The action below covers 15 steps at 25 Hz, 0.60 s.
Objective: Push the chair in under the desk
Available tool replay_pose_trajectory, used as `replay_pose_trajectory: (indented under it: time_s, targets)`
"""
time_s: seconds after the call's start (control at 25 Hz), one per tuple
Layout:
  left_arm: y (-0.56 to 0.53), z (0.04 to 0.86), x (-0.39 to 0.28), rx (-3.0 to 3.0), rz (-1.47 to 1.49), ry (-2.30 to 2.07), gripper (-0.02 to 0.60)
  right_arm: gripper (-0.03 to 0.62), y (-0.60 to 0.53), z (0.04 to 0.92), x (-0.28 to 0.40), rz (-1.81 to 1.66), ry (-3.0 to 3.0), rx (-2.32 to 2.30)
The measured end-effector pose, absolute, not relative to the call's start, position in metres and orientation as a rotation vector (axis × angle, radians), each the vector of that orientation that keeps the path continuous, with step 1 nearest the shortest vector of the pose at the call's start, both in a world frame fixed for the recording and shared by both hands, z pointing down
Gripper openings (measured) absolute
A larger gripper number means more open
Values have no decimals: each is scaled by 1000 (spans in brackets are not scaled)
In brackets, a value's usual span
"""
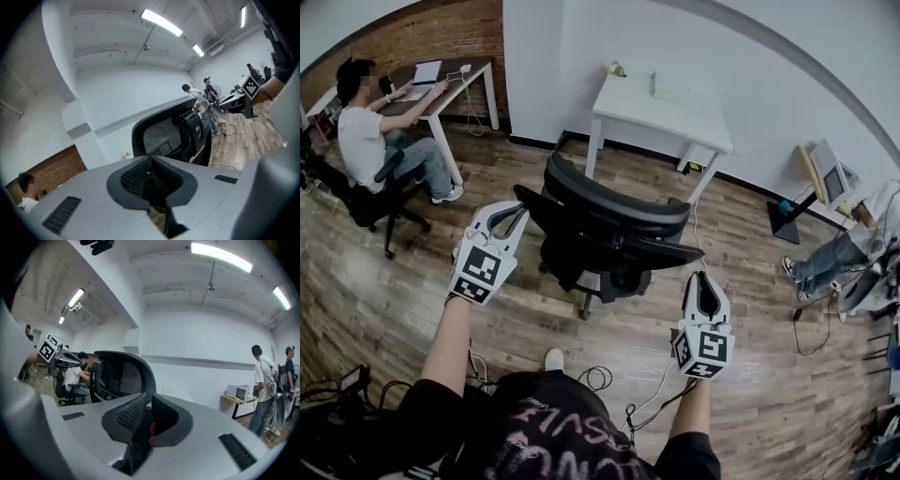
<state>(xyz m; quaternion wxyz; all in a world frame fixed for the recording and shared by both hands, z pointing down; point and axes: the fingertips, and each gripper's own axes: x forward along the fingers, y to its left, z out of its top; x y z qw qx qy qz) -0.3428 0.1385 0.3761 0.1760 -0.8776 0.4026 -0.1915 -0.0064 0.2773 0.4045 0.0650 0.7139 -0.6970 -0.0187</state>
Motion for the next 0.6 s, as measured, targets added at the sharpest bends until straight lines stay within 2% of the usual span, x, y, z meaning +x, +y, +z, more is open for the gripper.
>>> replay_pose_trajectory:
  time_s: [0.12, 0.2, 0.6]
  targets:
    - [129, 382, -340, -2474, -603, 1080, 23, 36, 267, 409, -13, -67, -2129, 2074]
    - [123, 390, -336, -2463, -663, 1030, 50, 121, 261, 413, -16, -68, -2147, 2018]
    - [100, 430, -320, -2316, -961, 767, 134, 189, 234, 435, -22, -199, -1990, 1675]
